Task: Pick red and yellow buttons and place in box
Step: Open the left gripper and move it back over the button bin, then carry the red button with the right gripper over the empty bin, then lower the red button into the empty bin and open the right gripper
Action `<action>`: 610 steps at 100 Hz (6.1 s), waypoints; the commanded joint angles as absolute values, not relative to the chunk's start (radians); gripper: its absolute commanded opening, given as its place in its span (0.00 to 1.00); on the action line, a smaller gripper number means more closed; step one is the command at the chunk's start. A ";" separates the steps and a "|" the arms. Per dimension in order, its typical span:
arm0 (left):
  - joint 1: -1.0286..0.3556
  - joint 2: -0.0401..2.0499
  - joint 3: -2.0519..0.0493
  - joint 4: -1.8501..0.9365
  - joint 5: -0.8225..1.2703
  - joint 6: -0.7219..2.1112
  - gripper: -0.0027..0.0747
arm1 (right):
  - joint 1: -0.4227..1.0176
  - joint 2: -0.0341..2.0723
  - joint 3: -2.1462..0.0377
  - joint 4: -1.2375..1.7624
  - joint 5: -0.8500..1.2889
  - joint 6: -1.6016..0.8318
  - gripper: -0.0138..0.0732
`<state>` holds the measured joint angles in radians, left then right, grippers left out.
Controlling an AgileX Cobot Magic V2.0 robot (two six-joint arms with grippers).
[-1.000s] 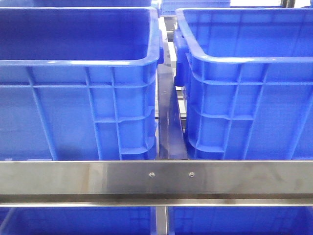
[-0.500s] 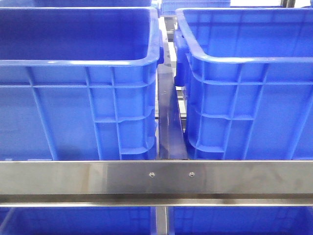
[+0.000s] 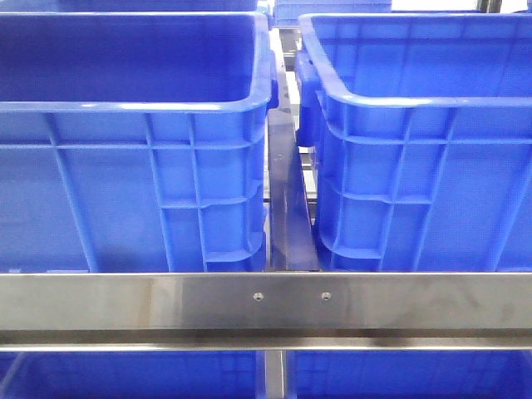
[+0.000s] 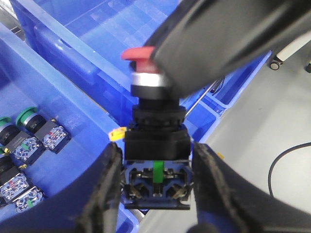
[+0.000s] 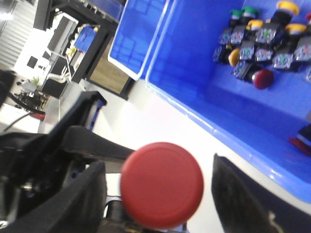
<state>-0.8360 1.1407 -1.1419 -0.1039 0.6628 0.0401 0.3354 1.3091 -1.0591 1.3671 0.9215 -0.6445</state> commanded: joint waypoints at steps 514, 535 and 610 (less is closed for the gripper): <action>-0.025 0.533 -0.676 -0.112 0.461 0.000 0.01 | 0.143 1.890 -1.268 1.065 -0.185 -0.844 0.37; -0.025 0.533 -0.676 -0.112 0.461 0.000 0.01 | 0.143 1.890 -1.268 1.065 -0.151 -0.844 0.56; -0.025 0.533 -0.676 -0.112 0.462 0.000 0.01 | 0.106 1.720 -1.234 1.065 -0.092 -0.858 0.73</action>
